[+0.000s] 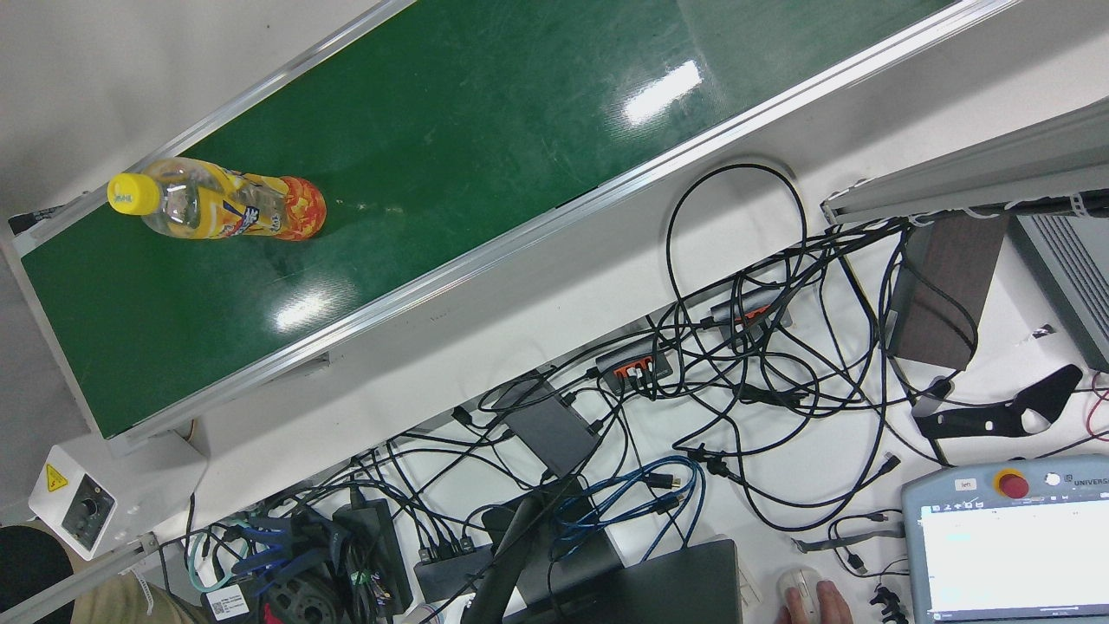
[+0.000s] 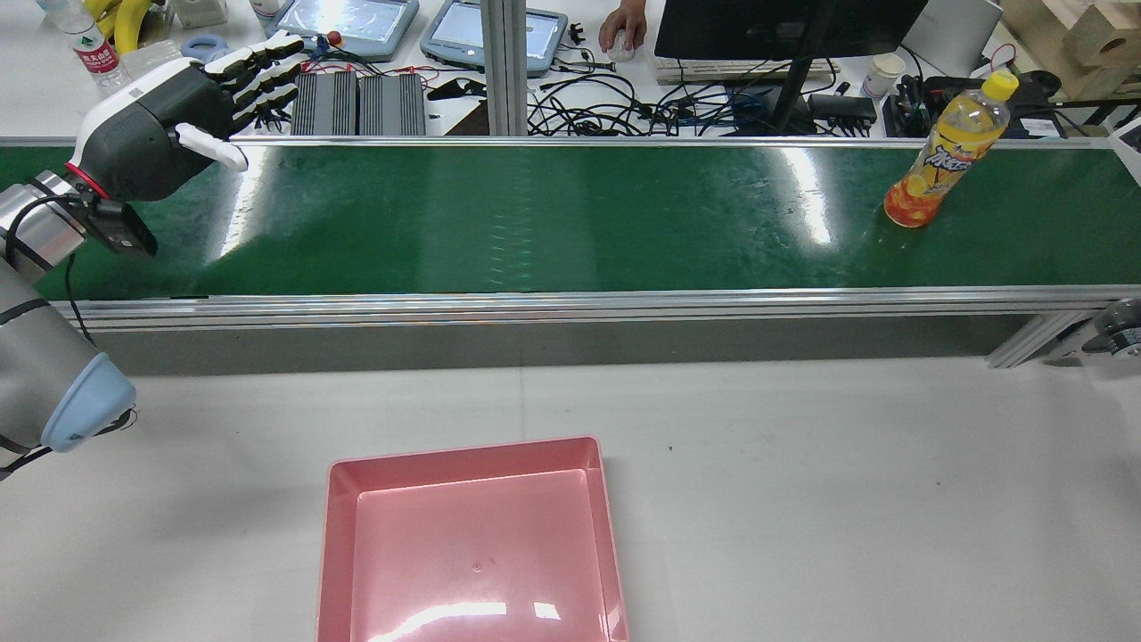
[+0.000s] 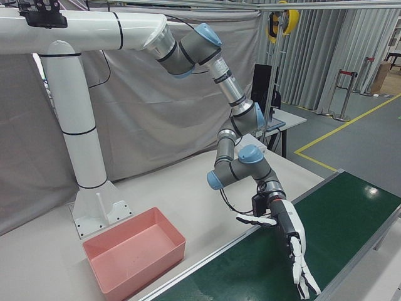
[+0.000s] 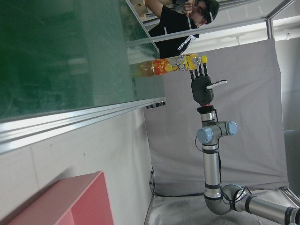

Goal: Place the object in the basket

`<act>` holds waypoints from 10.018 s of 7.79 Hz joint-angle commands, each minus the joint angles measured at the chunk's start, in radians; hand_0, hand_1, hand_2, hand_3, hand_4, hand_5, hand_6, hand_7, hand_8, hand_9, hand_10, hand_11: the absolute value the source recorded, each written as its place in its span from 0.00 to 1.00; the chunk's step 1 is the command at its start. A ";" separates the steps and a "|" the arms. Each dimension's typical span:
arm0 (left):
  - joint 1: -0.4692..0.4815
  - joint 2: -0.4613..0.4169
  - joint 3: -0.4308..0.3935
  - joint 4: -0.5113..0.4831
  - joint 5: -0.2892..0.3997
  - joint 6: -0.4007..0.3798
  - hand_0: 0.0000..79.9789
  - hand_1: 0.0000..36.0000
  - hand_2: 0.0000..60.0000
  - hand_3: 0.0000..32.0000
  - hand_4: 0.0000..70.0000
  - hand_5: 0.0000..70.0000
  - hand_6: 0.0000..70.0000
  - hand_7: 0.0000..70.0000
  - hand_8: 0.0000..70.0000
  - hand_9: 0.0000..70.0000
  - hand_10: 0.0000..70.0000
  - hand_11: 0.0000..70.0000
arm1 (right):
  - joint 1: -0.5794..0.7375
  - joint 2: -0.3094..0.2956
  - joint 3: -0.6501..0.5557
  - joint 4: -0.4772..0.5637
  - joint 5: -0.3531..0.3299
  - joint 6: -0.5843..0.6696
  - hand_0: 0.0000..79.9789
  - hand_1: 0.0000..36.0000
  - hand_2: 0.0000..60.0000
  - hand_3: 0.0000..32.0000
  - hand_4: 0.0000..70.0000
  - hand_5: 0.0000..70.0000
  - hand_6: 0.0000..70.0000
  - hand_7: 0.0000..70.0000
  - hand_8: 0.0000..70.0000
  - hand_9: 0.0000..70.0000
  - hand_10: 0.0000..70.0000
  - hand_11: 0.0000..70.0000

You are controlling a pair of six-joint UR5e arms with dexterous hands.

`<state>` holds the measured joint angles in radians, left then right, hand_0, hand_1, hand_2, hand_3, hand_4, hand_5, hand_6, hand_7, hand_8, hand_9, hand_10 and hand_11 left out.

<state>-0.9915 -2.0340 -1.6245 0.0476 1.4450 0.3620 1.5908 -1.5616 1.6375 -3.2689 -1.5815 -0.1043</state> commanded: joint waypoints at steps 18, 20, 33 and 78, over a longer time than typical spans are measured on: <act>-0.003 0.003 0.000 -0.018 -0.003 0.002 0.65 0.15 0.00 0.07 0.20 0.15 0.00 0.00 0.08 0.09 0.08 0.13 | 0.000 0.000 -0.001 0.000 0.000 0.000 0.00 0.00 0.00 0.00 0.00 0.00 0.00 0.00 0.00 0.00 0.00 0.00; -0.003 0.003 -0.002 -0.018 -0.003 0.000 0.65 0.15 0.00 0.06 0.20 0.15 0.00 0.00 0.08 0.09 0.08 0.13 | 0.000 0.000 -0.001 0.000 0.000 0.000 0.00 0.00 0.00 0.00 0.00 0.00 0.00 0.00 0.00 0.00 0.00 0.00; -0.003 0.001 -0.002 -0.018 -0.002 0.000 0.66 0.16 0.00 0.08 0.19 0.15 0.00 0.00 0.08 0.09 0.07 0.12 | 0.000 0.000 0.001 0.000 0.000 0.000 0.00 0.00 0.00 0.00 0.00 0.00 0.00 0.00 0.00 0.00 0.00 0.00; -0.021 0.012 -0.078 -0.008 -0.002 -0.031 0.66 0.15 0.00 0.08 0.20 0.16 0.00 0.00 0.09 0.09 0.08 0.13 | 0.000 0.000 0.007 0.000 0.000 0.000 0.00 0.00 0.00 0.00 0.00 0.00 0.00 0.00 0.00 0.00 0.00 0.00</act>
<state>-1.0154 -2.0218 -1.7020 0.0386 1.4438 0.3298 1.5908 -1.5616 1.6444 -3.2689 -1.5815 -0.1033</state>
